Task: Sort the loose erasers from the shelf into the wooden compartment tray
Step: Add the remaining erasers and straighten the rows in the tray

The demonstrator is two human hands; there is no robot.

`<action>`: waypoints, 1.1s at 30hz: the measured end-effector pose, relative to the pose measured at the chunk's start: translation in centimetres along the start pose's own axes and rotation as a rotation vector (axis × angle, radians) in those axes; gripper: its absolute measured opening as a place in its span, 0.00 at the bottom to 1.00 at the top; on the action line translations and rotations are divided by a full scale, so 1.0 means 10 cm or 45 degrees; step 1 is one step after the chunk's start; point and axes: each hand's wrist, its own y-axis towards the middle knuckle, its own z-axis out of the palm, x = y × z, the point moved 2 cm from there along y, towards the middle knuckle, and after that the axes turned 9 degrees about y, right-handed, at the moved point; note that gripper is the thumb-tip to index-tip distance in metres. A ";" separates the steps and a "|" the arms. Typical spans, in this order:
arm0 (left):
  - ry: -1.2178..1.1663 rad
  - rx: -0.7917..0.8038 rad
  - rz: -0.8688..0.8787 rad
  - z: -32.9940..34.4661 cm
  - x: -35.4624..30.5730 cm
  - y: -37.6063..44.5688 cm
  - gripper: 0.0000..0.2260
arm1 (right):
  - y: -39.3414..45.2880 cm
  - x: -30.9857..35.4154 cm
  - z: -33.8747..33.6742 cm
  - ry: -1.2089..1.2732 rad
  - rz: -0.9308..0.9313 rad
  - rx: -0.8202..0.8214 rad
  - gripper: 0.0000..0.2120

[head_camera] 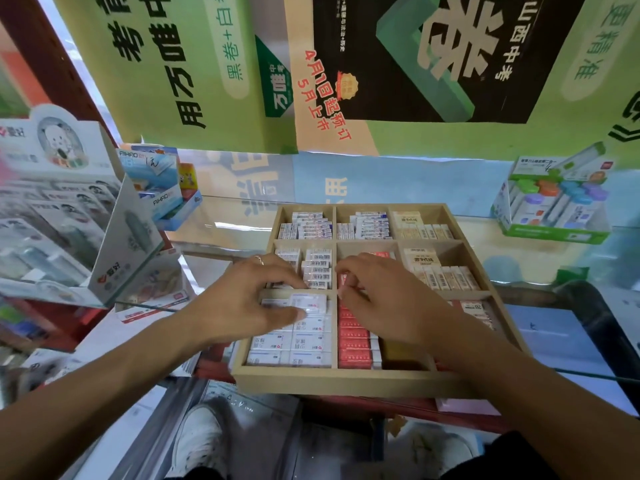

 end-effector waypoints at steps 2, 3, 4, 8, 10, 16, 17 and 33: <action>-0.006 -0.080 -0.029 0.03 -0.04 0.02 0.17 | -0.01 0.02 0.02 0.035 0.011 0.001 0.13; -0.022 -0.111 -0.048 0.04 -0.06 0.03 0.15 | -0.02 0.03 0.04 0.039 0.016 -0.009 0.13; -0.045 -0.134 -0.072 0.05 -0.06 0.03 0.13 | -0.03 0.05 0.04 0.040 0.016 -0.020 0.14; -0.173 -0.136 -0.172 0.07 -0.06 0.01 0.13 | -0.05 0.08 0.04 0.016 -0.032 -0.002 0.18; -0.194 -0.131 -0.182 0.08 -0.06 0.00 0.14 | -0.05 0.07 0.04 -0.053 -0.085 0.038 0.15; -0.280 -0.145 -0.155 0.11 -0.14 -0.05 0.12 | -0.11 0.12 0.00 -0.249 -0.063 0.082 0.16; -0.251 -0.154 -0.125 0.13 -0.15 -0.07 0.12 | -0.12 0.13 -0.02 -0.259 -0.048 0.091 0.15; 0.381 -0.120 -0.021 -0.05 0.09 0.38 0.16 | 0.22 -0.13 -0.08 0.171 0.174 -0.120 0.10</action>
